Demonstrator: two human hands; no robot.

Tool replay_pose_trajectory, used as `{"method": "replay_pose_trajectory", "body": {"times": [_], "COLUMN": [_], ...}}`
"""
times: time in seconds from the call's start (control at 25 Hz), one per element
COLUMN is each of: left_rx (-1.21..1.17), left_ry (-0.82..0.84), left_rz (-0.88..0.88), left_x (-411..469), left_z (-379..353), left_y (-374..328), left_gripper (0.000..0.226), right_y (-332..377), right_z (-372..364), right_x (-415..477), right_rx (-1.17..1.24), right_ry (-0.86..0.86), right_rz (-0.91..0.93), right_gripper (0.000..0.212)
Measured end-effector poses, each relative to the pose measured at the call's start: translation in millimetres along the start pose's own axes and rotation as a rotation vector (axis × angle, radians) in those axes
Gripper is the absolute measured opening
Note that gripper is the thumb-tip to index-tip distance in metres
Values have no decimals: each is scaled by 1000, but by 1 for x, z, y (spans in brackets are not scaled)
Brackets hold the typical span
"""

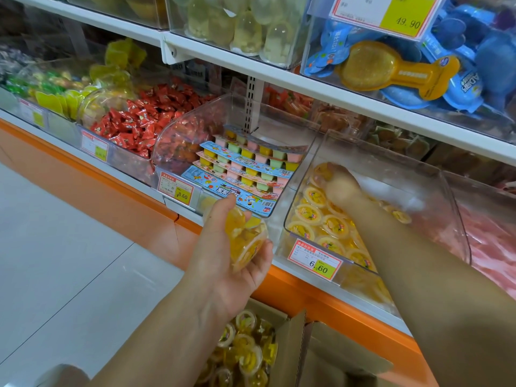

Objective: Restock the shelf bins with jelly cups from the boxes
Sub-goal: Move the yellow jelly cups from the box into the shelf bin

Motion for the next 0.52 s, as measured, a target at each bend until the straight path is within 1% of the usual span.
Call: {"method": "replay_pose_trajectory", "body": {"times": [0.12,0.2,0.28,0.4,0.48,0.52], "left_rx": [2,0,4,12,4,-1], "left_ry": [2,8,10,8,10,8], "left_rz": [10,17,19,16,17,18], "left_x": [0,0,1,3,3,3], "left_z": [0,0,1,1,0,0], "left_y": [0,1,2,3,3,2], "left_gripper": [36,36,35,34,34,35], "right_y": [-5,-6,-6,-14,-15,-14], "right_z": [2,1,-1,1,-4,-8], "right_x": [2,3,6,9,8,5], "right_rx": [106,143,29,-212,-252,-232], "right_ry": [32,52,119,168,199,234], "right_rz": [-38,-35,-25,-92,-84,-71], "right_gripper": [67,64,63,60,62,63]}}
Point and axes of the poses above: each hand's wrist, its own x-axis towards the middle knuckle, its own z-axis out of the back of the hand, y = z × x, the point moved 6 cm from there along x, towards the middle knuckle, and after that the axes turned 14 degrees about -x, right-handed, at the moved point
